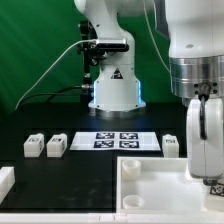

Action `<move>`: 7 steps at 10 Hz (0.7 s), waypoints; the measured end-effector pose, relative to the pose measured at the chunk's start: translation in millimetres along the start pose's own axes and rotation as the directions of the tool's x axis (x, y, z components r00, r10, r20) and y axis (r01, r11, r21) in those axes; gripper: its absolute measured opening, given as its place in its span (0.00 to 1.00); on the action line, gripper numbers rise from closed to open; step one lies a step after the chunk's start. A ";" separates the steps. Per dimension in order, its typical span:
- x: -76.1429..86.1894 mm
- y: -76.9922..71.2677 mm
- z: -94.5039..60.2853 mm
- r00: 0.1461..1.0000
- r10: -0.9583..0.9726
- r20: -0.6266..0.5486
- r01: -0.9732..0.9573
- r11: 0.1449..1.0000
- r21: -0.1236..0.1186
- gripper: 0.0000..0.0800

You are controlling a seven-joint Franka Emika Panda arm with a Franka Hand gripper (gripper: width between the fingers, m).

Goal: Assemble one leg

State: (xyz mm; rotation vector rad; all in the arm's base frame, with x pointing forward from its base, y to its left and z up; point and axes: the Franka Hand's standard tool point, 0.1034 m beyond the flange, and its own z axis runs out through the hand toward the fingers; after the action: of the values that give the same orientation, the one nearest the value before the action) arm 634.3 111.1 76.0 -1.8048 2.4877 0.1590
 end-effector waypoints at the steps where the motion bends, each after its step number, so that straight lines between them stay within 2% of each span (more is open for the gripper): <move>1: 0.2 0.3 1.1 1.000 -0.017 -0.001 0.017 1.000 -0.001 0.51; 2: 0.2 0.6 1.5 0.998 -0.067 -0.001 0.067 0.998 -0.002 0.70; 3: -3.4 2.9 2.2 0.992 -0.128 -0.004 0.128 0.992 -0.004 0.70; 4: -7.7 5.3 3.0 0.969 -0.246 -0.007 0.246 0.969 -0.005 0.78; 5: -10.7 7.1 3.8 0.892 -0.452 -0.019 0.452 0.892 -0.010 0.80; 7: -15.0 10.4 5.2 0.747 -0.665 -0.023 0.665 0.747 -0.020 0.81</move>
Offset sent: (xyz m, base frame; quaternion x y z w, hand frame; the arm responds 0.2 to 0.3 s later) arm -0.0035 0.0123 0.0012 0.0026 0.0258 -0.2316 0.9725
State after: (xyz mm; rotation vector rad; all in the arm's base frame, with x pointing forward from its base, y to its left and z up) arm 629.0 129.1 73.0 -2.5714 1.6813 0.1012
